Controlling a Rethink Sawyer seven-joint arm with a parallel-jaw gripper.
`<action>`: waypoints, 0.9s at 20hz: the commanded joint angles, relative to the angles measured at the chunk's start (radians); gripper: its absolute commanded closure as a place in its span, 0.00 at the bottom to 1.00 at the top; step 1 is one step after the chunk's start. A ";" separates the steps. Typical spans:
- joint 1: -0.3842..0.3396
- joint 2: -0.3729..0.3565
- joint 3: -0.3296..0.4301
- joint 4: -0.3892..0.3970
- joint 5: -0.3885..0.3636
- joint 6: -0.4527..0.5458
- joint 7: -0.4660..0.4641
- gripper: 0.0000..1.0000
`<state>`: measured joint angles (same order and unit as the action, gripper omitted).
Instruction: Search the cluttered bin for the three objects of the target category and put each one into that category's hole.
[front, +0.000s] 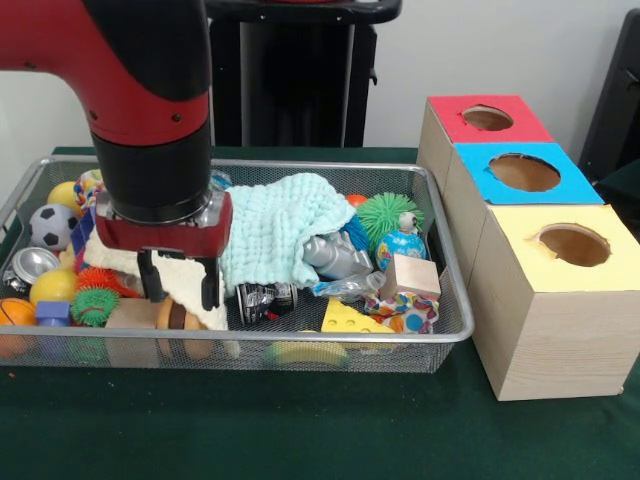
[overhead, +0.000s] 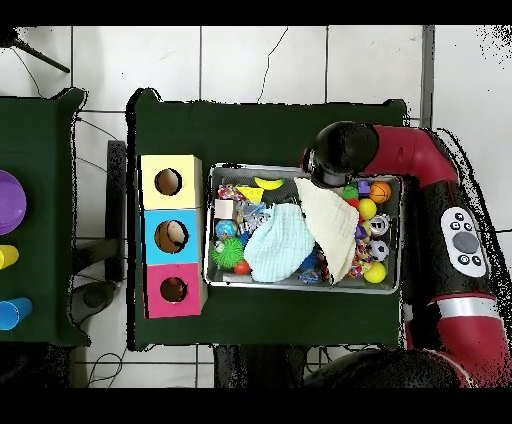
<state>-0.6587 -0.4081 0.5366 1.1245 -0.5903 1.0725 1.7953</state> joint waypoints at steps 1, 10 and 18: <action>-0.011 0.083 -0.004 0.041 -0.084 -0.136 -0.206 0.00; -0.002 0.130 -0.011 0.026 -0.112 -0.198 -0.211 0.00; 0.000 0.117 -0.021 0.064 -0.094 -0.202 -0.184 0.00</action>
<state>-0.6592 -0.3214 0.5364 1.1239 -0.6333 0.8949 1.7953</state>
